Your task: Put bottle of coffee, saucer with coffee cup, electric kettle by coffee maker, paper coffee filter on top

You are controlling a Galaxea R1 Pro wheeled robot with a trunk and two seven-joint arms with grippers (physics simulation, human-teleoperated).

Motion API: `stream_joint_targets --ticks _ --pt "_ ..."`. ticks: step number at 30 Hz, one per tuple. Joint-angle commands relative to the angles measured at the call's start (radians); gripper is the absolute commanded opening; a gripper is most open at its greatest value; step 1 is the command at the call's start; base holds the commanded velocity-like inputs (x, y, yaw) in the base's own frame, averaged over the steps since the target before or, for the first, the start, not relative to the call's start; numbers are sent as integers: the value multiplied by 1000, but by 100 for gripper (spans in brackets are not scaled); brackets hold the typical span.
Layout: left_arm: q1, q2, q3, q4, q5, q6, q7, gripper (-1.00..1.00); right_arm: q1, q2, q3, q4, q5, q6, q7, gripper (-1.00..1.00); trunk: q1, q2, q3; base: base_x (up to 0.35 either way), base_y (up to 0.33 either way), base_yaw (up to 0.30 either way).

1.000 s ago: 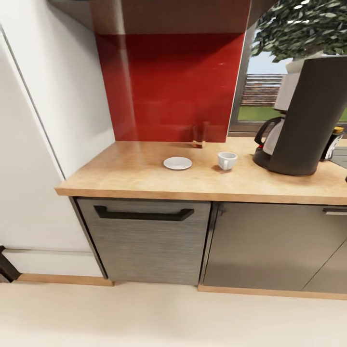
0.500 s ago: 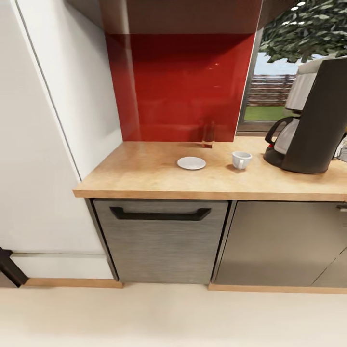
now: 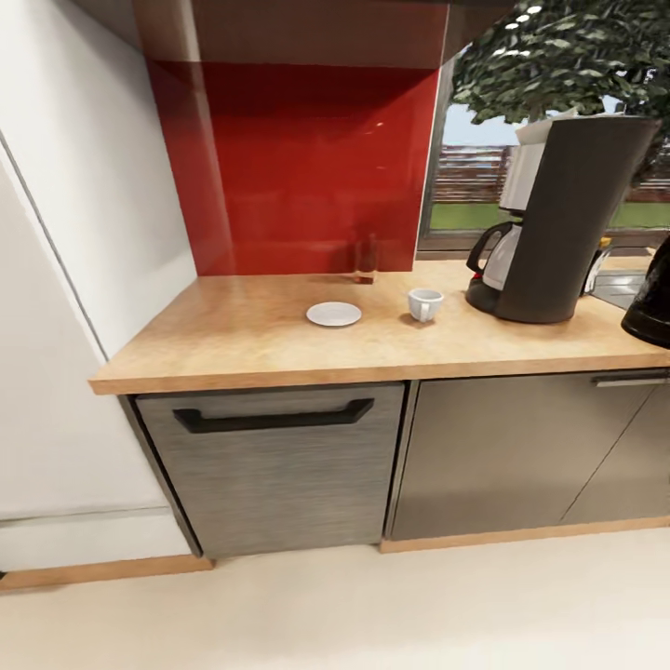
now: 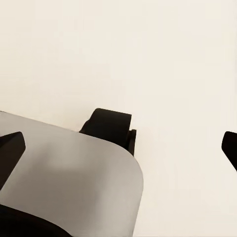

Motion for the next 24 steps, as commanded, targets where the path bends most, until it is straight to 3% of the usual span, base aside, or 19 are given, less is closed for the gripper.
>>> stream_joint_targets --ticks 1,9,20,24 --pt "0 0 -7 1 11 -2 -4 100 -2 -1 -8 4 8 -7 1 100 0 0 -1 0 0 -46" --pt "-41 -20 29 -39 -4 37 29 100 -42 37 -12 -36 -31 33 -38 100 0 0 -1 0 0 -5" --pt "-49 -20 43 -100 -4 83 29 100 -70 37 -12 -98 -94 52 -52 100 0 0 -1 0 0 0" --pt "-49 -20 43 -100 -4 83 29 100 -70 37 -12 -121 -96 52 -52 100 0 0 -1 0 0 0"
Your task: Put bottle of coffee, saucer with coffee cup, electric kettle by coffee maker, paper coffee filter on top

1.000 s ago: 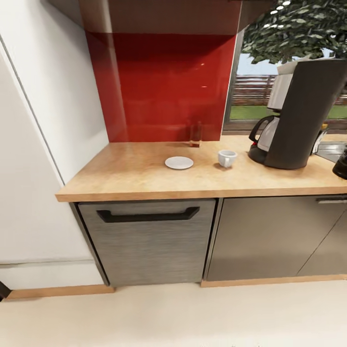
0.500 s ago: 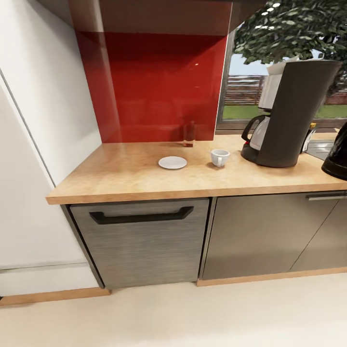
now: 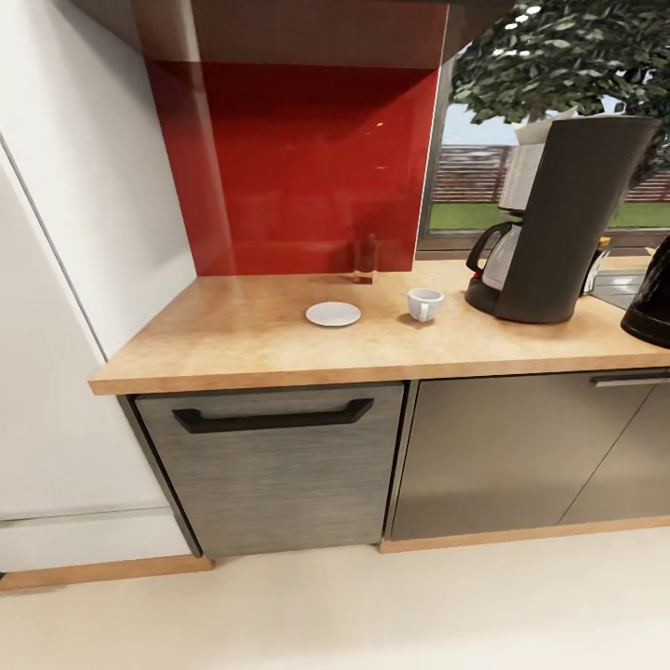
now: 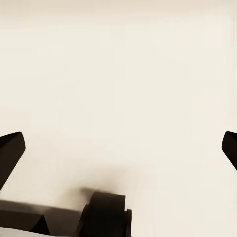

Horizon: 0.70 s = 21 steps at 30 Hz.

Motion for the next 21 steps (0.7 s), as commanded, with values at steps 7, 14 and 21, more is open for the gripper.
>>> stream_joint_targets --ticks 7,14,21 --pt "33 35 -40 -24 2 -32 -37 100 -24 -34 -45 -1 44 -37 37 100 0 0 -1 0 0 0" --pt "108 226 -82 -564 -1 110 -47 100 -52 -61 -59 -219 -33 28 190 100 0 0 -1 0 0 0" --pt "109 277 -76 -877 -5 298 -47 100 -50 -64 -65 -524 -173 279 410 100 0 0 -1 0 0 0"
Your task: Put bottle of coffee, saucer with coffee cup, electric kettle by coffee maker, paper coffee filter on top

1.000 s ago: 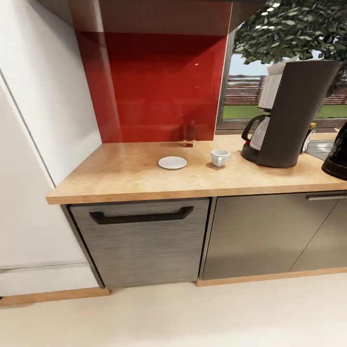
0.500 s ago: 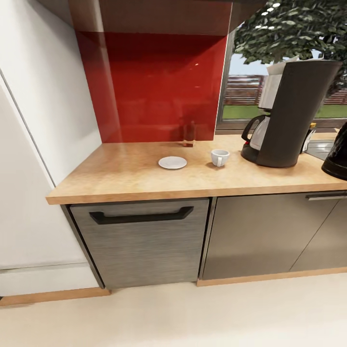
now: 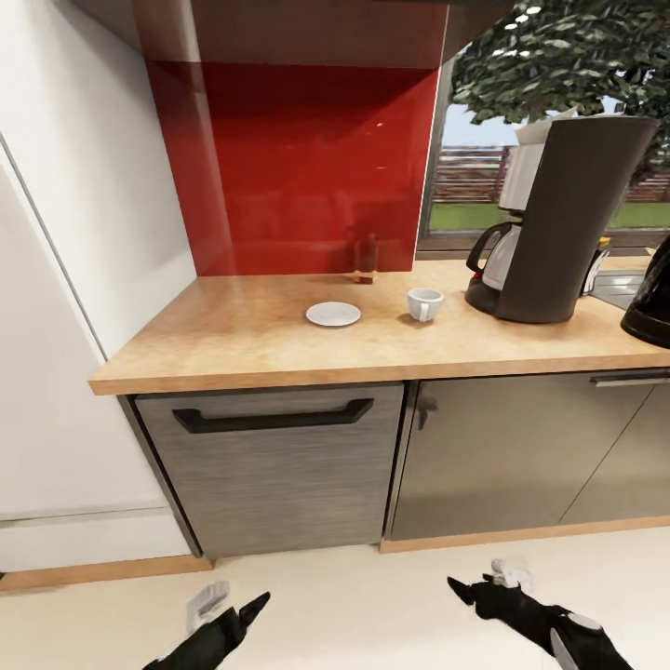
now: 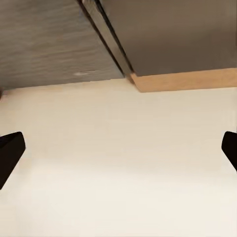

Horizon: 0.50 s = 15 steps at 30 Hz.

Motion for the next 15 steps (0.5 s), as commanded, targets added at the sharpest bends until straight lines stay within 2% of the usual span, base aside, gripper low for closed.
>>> stream_joint_targets --ticks 1,2,4,5,7,10,11,15 --pt "0 5 5 -60 10 34 -2 100 2 -1 -6 -60 -41 57 46 100 0 0 -1 0 0 0" --pt "0 10 43 -137 10 85 -2 100 5 -3 -7 -154 -87 127 91 100 0 0 -1 0 0 0" --pt "0 12 84 -187 9 124 -3 100 7 -4 -7 -226 -106 176 111 100 0 0 -1 0 0 0" --pt "0 13 123 -235 9 166 -3 100 9 -4 -8 -302 -119 225 124 100 0 0 -1 0 0 0" --pt "0 13 166 -302 9 229 -2 100 10 -4 -9 -417 -133 299 139 100 0 0 -1 0 0 0" --pt "0 14 197 -359 10 274 -2 100 11 -4 -19 -520 -156 369 148 100 0 0 -1 0 0 0" --pt "0 14 215 -389 10 293 -3 100 11 -4 -35 -577 -177 410 153 100 0 0 -1 0 0 0" --pt "0 12 239 -435 12 313 -6 100 12 -6 -80 -670 -228 486 165 100 0 0 -1 0 0 0"
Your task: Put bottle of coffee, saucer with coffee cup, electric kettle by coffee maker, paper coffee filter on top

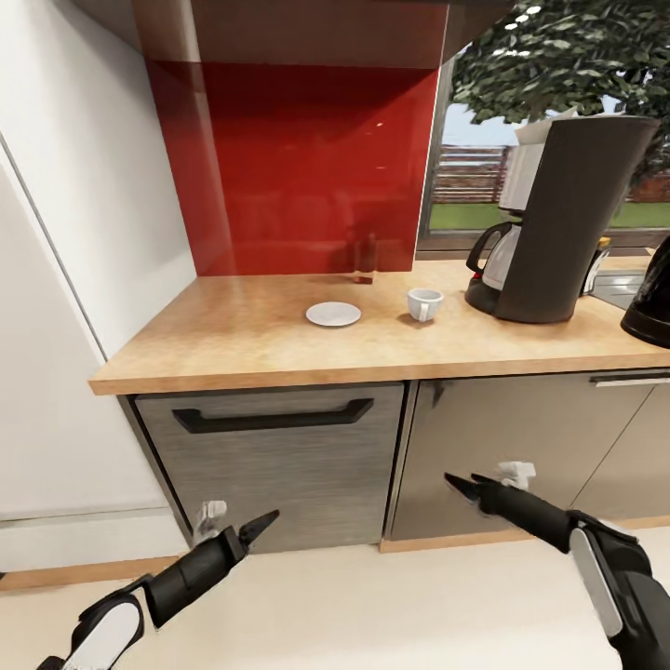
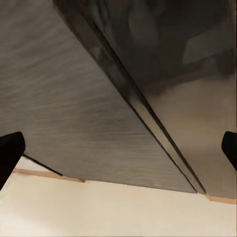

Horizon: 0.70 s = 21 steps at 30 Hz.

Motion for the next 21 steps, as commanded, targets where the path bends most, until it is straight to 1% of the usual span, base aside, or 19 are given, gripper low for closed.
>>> stream_joint_targets --ticks 1,2,3,5,6,8,10,11,13,14,15,17,18,19,20,21 --pt "-2 -1 6 -15 8 9 -10 100 0 -1 -22 -45 -32 52 19 100 0 0 -1 0 0 0" --pt "-6 -2 9 -25 9 13 -32 100 0 -2 -38 -89 -54 104 43 100 0 0 -1 0 0 0" --pt "-18 -2 12 -31 9 22 -67 100 0 -4 -50 -131 -69 157 68 100 0 0 -1 0 0 0" --pt "-34 -3 13 -36 10 45 -109 100 0 -5 -67 -166 -80 203 91 100 0 0 -1 0 0 0" --pt "-52 -3 14 -39 10 78 -153 100 -1 -8 -93 -194 -87 239 113 100 0 0 -1 0 0 0" --pt "-72 -7 15 -41 11 109 -192 100 -4 -12 -120 -215 -94 266 134 100 0 0 -1 0 0 0" --pt "-97 -17 16 -41 11 132 -221 100 -8 -15 -139 -228 -103 294 153 100 0 0 -1 0 0 0" --pt "-125 -30 20 -42 11 147 -239 100 -11 -18 -152 -237 -120 324 166 100 0 0 -1 0 0 0" --pt "-153 -42 25 -42 12 157 -250 100 -17 -26 -160 -242 -145 351 175 100 0 0 -1 0 0 0" --pt "-166 -48 27 -42 12 161 -254 100 -20 -31 -163 -244 -161 362 178 100 0 0 -1 0 0 0" --pt "-190 -61 30 -42 12 167 -260 100 -29 -42 -167 -247 -200 377 183 100 0 0 -1 0 0 0" --pt "-214 -75 32 -42 12 171 -264 100 -40 -50 -170 -251 -244 388 185 100 0 0 -1 0 0 0" --pt "-238 -88 33 -42 12 174 -266 100 -52 -56 -172 -255 -284 394 186 100 0 0 -1 0 0 0" --pt "-263 -101 33 -41 12 176 -268 100 -62 -61 -173 -258 -314 399 187 100 0 0 -1 0 0 0" --pt "-288 -115 34 -41 12 177 -269 100 -71 -64 -174 -259 -334 401 187 100 0 0 -1 0 0 0" --pt "-299 -121 34 -41 13 177 -269 100 -76 -65 -174 -260 -342 402 187 100 0 0 -1 0 0 0"
